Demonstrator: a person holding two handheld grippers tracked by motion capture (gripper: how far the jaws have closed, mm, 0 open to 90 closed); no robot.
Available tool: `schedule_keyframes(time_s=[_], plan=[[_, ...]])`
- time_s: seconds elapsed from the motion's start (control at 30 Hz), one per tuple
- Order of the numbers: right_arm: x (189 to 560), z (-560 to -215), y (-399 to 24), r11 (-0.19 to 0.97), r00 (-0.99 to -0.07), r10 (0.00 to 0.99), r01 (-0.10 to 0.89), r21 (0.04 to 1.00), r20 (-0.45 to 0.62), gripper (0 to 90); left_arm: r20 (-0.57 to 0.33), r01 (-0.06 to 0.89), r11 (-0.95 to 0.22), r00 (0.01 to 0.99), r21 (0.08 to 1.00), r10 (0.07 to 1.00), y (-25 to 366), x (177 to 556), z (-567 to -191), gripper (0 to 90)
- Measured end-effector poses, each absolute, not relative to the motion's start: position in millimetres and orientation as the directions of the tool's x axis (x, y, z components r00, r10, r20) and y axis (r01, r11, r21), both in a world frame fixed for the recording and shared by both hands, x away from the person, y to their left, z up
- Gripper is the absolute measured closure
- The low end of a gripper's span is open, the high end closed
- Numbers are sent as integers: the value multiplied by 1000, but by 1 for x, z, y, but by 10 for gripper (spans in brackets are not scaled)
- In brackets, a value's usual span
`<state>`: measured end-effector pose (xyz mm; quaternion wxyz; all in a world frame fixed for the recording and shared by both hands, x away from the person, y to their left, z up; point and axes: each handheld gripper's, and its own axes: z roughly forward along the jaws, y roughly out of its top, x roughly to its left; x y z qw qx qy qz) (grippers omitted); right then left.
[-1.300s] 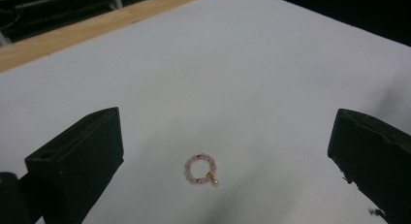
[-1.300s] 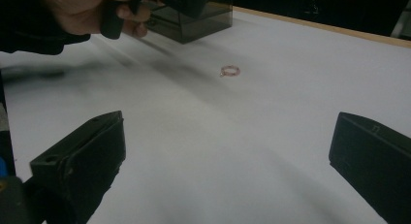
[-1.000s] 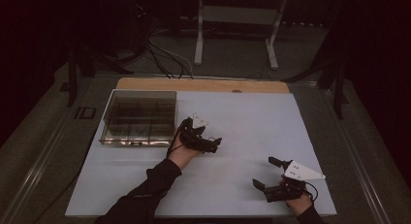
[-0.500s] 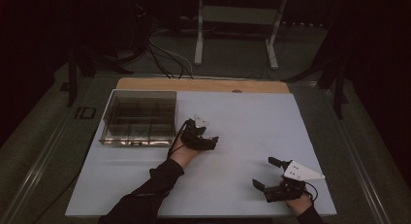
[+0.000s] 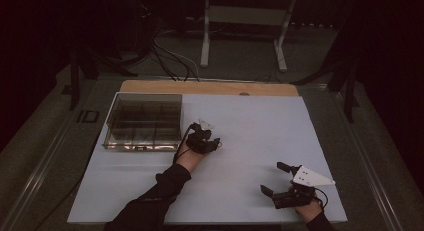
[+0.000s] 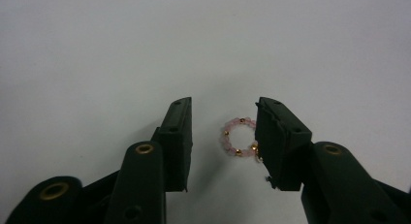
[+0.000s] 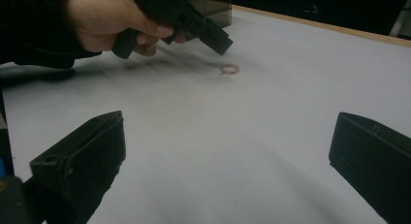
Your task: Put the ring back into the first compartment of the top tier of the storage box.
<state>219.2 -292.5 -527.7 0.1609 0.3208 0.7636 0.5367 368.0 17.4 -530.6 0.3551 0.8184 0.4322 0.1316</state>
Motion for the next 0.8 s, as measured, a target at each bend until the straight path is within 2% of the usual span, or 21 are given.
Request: schedule_keyframes(time_s=[0.07,0.2,0.27,0.63,0.8], plan=[[219,-528,-292,218,-742,663,317,923,98,0,-102,620,-371,592,692,799,17,368,-532,652],[219,-528,-293,216,-742,663,319,923,101,0,-106,620,-372,596,691,796,17,370,-536,680],[219,-528,-293,216,-742,663,318,923,100,0,-99,619,-388,605,683,790,17,371,-538,733],[219,-528,-292,221,-742,664,315,923,94,0,-105,642,-415,613,645,783,13,378,-544,744],[219,-528,-292,224,-744,662,316,922,94,0,-70,631,-434,613,644,787,11,378,-545,790]])
